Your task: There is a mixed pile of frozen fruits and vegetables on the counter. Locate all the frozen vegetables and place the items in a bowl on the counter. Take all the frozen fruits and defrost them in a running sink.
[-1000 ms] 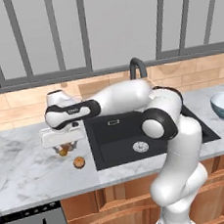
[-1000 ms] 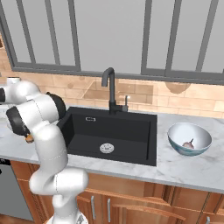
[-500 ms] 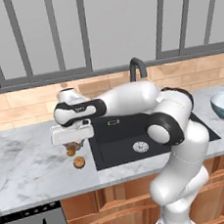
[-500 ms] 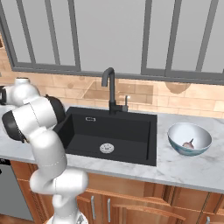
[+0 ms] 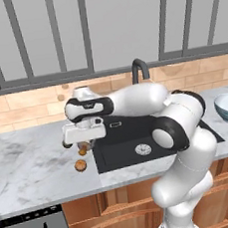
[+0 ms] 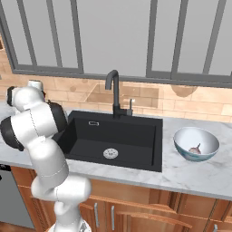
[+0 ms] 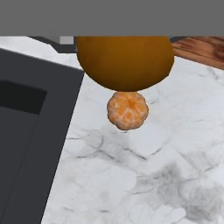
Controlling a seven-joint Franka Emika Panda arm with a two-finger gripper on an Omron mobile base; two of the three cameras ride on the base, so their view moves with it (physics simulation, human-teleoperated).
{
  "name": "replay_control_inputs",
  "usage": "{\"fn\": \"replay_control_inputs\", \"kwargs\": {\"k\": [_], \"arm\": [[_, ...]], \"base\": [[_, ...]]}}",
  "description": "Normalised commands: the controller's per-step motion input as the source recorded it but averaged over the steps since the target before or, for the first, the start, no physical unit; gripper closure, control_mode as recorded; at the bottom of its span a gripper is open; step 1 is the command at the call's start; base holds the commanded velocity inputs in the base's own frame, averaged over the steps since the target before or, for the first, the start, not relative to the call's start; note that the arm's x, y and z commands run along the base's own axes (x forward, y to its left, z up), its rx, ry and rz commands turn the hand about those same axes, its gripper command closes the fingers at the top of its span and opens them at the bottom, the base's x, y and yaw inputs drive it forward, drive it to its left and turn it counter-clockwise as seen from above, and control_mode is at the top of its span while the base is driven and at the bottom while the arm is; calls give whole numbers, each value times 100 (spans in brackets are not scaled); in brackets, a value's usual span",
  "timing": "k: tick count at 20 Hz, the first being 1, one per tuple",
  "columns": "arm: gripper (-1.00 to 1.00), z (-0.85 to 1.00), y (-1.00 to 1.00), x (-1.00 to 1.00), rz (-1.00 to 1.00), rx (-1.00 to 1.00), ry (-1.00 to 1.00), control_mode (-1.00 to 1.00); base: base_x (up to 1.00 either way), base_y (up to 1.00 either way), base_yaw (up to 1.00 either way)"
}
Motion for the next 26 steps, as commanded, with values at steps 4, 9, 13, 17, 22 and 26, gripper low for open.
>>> {"fn": "replay_control_inputs", "kwargs": {"k": [4, 9, 13, 17, 22, 26], "arm": [[100, 2, -45, 6, -2, -3, 6, -100], [100, -1, -49, 7, -1, -1, 1, -100], [100, -5, -51, 8, 0, 0, 0, -100], [100, -3, -47, 2, 0, 0, 0, -100], [100, -2, -52, -8, 0, 0, -1, -100], [100, 0, -54, -18, 0, 0, -5, -100]], "base": [[0, 0, 0], [0, 0, 0], [0, 0, 0], [0, 0, 0], [0, 0, 0], [0, 0, 0]]}}
